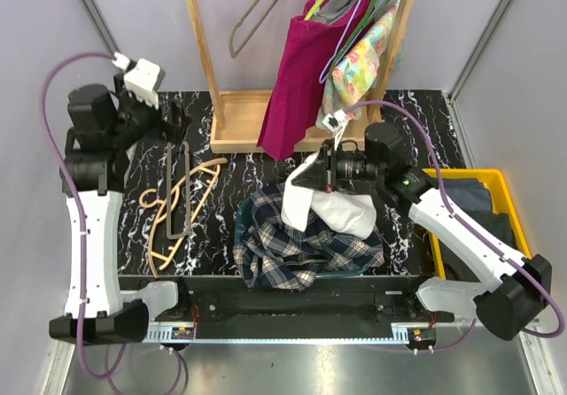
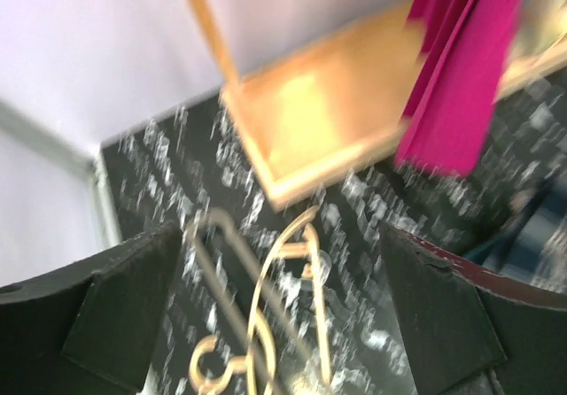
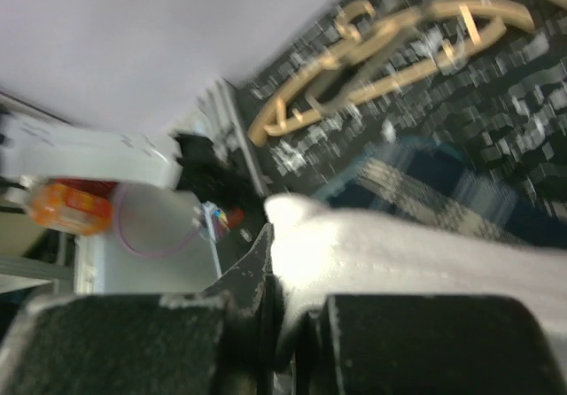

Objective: Remove the skirt from the hanger

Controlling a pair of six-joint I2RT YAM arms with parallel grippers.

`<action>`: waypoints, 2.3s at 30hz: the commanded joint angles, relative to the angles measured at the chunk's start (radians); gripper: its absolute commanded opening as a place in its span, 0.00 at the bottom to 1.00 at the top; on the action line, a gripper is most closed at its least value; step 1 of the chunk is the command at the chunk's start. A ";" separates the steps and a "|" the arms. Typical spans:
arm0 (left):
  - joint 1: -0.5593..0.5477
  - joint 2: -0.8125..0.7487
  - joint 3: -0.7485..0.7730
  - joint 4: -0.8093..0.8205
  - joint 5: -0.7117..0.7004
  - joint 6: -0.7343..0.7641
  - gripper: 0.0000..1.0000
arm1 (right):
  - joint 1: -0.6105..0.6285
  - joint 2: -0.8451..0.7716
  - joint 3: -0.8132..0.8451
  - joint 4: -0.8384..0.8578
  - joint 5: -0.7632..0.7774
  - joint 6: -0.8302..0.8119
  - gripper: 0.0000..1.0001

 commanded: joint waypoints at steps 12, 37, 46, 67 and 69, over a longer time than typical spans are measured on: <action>-0.419 0.585 0.969 0.185 0.085 -0.207 0.98 | 0.044 0.033 -0.126 -0.458 0.443 -0.167 1.00; -0.609 1.053 1.054 0.917 -0.260 0.112 0.99 | 0.044 -0.750 -0.129 -0.450 0.796 0.081 1.00; -0.577 1.039 1.001 0.756 -0.213 0.064 0.92 | 0.044 -0.675 -0.058 -0.455 0.844 0.034 0.99; -0.551 0.994 0.961 0.517 -0.064 0.049 0.00 | 0.044 -0.627 -0.027 -0.422 0.850 0.038 0.94; -0.551 0.979 0.962 0.524 -0.065 0.038 0.00 | 0.044 -0.617 -0.029 -0.413 0.839 0.035 0.94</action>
